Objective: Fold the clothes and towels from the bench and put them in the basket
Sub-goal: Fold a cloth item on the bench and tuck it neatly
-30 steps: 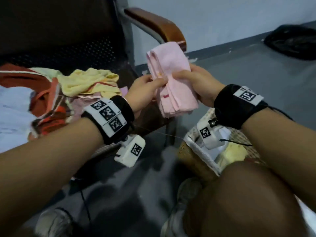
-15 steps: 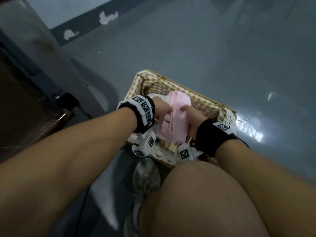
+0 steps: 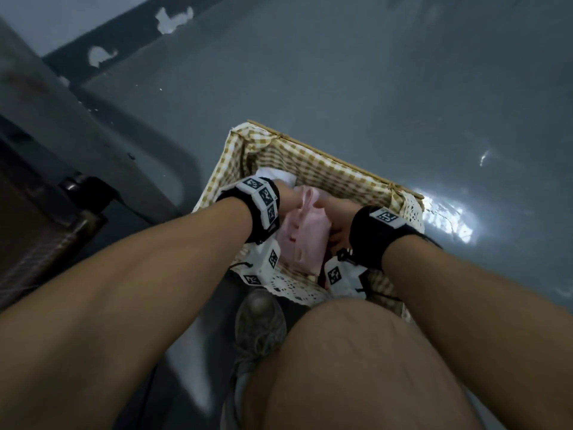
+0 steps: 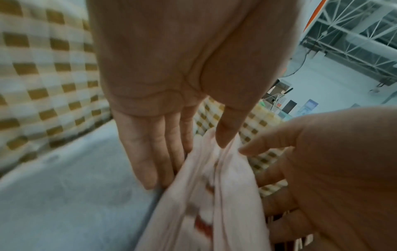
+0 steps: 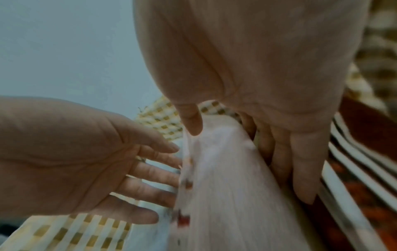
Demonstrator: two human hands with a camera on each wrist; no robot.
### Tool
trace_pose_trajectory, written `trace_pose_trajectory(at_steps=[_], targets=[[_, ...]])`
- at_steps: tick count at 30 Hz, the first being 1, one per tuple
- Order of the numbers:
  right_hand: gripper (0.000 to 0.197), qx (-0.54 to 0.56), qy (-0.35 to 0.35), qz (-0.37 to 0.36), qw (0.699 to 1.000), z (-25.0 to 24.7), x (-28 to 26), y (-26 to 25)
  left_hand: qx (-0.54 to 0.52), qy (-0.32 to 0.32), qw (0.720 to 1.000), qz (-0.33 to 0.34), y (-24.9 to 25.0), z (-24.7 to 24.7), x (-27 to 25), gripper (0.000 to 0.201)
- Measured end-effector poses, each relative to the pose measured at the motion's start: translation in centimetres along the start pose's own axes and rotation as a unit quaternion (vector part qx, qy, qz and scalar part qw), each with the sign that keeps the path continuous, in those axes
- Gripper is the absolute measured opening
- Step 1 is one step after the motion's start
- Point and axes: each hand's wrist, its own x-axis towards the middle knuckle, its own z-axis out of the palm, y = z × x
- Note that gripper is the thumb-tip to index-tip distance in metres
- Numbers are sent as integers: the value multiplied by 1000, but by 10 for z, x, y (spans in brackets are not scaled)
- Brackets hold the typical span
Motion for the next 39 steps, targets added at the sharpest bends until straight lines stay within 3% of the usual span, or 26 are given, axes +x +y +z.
trace_pose_trajectory(at_steps=[3,6,9,13,17,21,24,28,30,32,34,37,39], targets=[[21,-82,15,-66,994,-3,-44,-29,-72,-16,996,46,-1,-26,-26,15],[14,-147,34,-148,977,10,-93,-67,-56,45,990,118,-7,-59,-71,13],[17,-176,-29,-254,951,44,-146,-105,0,131,976,173,-29,-97,-122,15],[22,-236,-106,-355,898,113,-219,-143,46,220,959,175,-91,-145,-196,10],[20,-340,-168,-429,820,204,-274,-156,53,311,940,133,-175,-175,-272,13],[14,-364,-237,-470,769,305,-301,-144,-1,368,927,67,-266,-179,-329,17],[22,-391,-268,-484,736,378,-309,-120,-29,394,919,-14,-333,-169,-361,25],[24,-468,-279,-514,662,454,-313,-81,-50,433,889,-141,-413,-146,-390,28],[22,-497,-293,-517,632,487,-318,-61,-58,435,872,-217,-450,-131,-398,34],[21,-510,-300,-515,620,505,-321,-47,-36,408,865,-291,-471,-118,-397,52],[21,-537,-300,-521,592,528,-326,-31,-49,394,862,-316,-490,-107,-398,62],[10,-557,-290,-523,577,549,-329,-14,-71,431,854,-283,-505,-105,-396,38],[28,-548,-288,-524,585,554,-326,-12,-106,464,841,-256,-506,-112,-396,16]])
